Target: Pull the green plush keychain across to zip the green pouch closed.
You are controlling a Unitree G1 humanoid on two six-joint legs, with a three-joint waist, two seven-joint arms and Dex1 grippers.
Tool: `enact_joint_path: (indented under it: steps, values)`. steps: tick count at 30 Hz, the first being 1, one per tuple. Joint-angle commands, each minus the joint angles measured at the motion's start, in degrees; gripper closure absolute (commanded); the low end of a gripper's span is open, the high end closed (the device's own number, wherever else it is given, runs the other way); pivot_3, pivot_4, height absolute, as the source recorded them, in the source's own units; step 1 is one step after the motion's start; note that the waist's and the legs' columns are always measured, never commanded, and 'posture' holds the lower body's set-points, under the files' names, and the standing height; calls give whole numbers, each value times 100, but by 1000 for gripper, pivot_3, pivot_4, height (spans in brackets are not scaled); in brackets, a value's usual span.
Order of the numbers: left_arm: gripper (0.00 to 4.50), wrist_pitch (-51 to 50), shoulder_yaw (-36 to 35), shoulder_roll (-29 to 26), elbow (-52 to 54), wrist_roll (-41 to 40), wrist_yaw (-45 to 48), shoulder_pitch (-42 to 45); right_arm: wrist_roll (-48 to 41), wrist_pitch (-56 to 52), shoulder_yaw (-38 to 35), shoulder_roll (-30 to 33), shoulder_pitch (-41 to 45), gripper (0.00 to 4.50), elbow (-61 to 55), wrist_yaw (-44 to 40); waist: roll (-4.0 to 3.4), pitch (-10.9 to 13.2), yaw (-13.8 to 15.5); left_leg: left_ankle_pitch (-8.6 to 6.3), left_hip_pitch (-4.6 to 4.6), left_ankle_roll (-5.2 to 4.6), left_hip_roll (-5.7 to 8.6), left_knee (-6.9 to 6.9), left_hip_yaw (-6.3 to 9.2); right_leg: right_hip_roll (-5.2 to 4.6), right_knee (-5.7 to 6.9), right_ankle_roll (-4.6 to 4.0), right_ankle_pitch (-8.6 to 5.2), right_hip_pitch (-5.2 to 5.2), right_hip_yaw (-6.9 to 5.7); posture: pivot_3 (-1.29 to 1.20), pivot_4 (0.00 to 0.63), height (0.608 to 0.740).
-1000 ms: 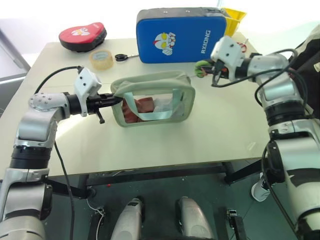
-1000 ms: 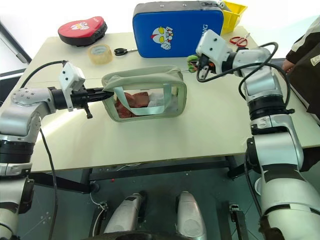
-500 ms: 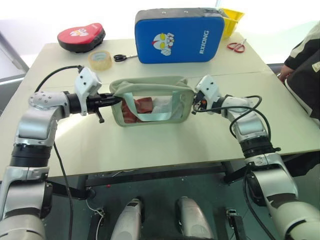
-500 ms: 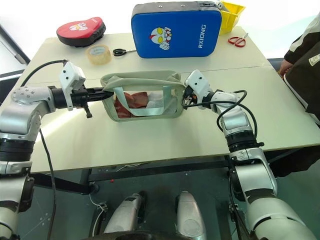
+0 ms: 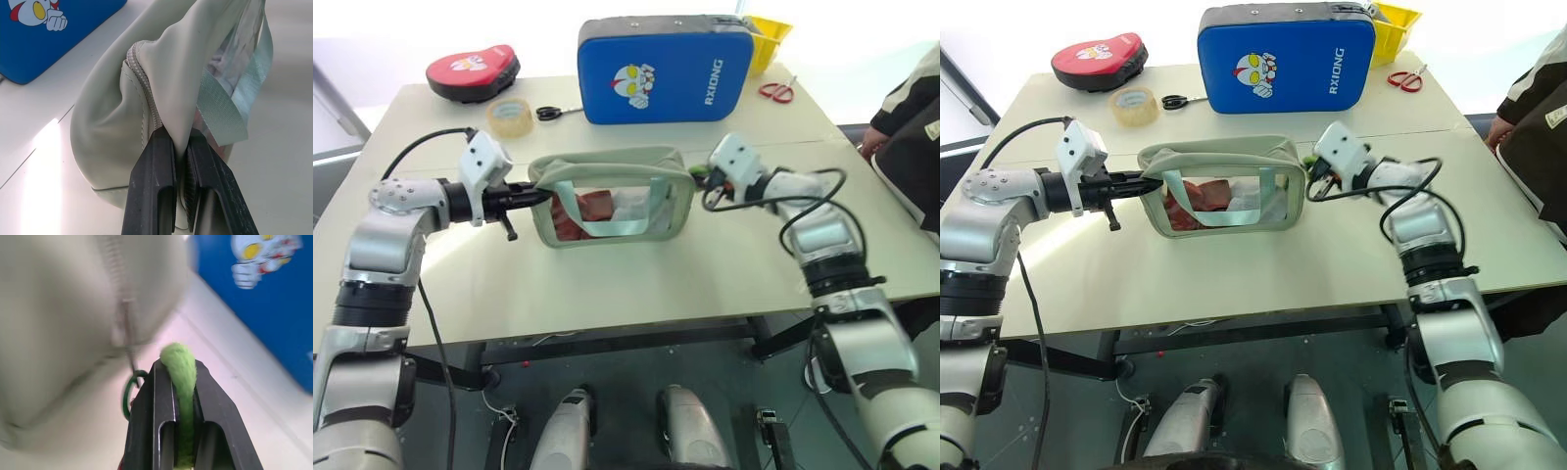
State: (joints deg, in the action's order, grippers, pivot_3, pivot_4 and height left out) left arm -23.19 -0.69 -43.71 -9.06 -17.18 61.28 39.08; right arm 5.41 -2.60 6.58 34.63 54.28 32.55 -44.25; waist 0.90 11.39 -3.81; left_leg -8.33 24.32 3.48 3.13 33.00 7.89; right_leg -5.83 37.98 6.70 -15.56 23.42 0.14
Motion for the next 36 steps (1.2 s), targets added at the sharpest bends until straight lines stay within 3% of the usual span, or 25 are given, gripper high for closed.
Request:
enact_joint_path:
  steps: [1,5,14,26,29,33,36]
  values:
    - [4500,58,-120,-95,70,18,-26,7,387,421,-11,357,406,4455,193,333,0,0,-1,0,0,0,0,0,0,0,0,0,0,0,0,0,150,740]
    - [4500,55,-126,-113,82,17,-22,-22,525,495,53,313,200,4455,330,566,2,-1,-3,0,0,0,-1,-1,0,0,-1,0,0,0,0,0,150,740]
    - [4500,-22,-106,-166,168,12,14,-16,223,-173,133,-677,-840,4455,-4,628,2,-1,-21,1,1,-1,-1,0,0,1,1,0,0,0,1,0,150,740]
    - [4500,12,-82,-133,116,53,10,26,-359,-832,-218,-700,-763,4455,-593,371,2,-1,-11,0,0,-1,-1,0,1,1,1,0,0,0,0,0,150,740]
    - [4500,16,-79,-121,103,58,0,43,-537,-1053,-283,-622,-709,3408,-794,156,2,-1,-8,0,1,-1,-1,0,1,1,1,0,0,0,0,0,150,740]
    - [4500,35,-86,-134,74,63,10,69,-728,-1325,-298,-302,-626,1337,-1148,-340,2,-1,-4,0,1,-1,-1,0,1,1,1,0,0,0,0,0,150,740]
    - [4500,12,-159,-186,57,26,20,104,-898,-1476,-302,258,-488,33,-1374,-1086,0,0,-1,0,2,-1,-1,1,1,1,0,0,0,0,0,0,150,740]
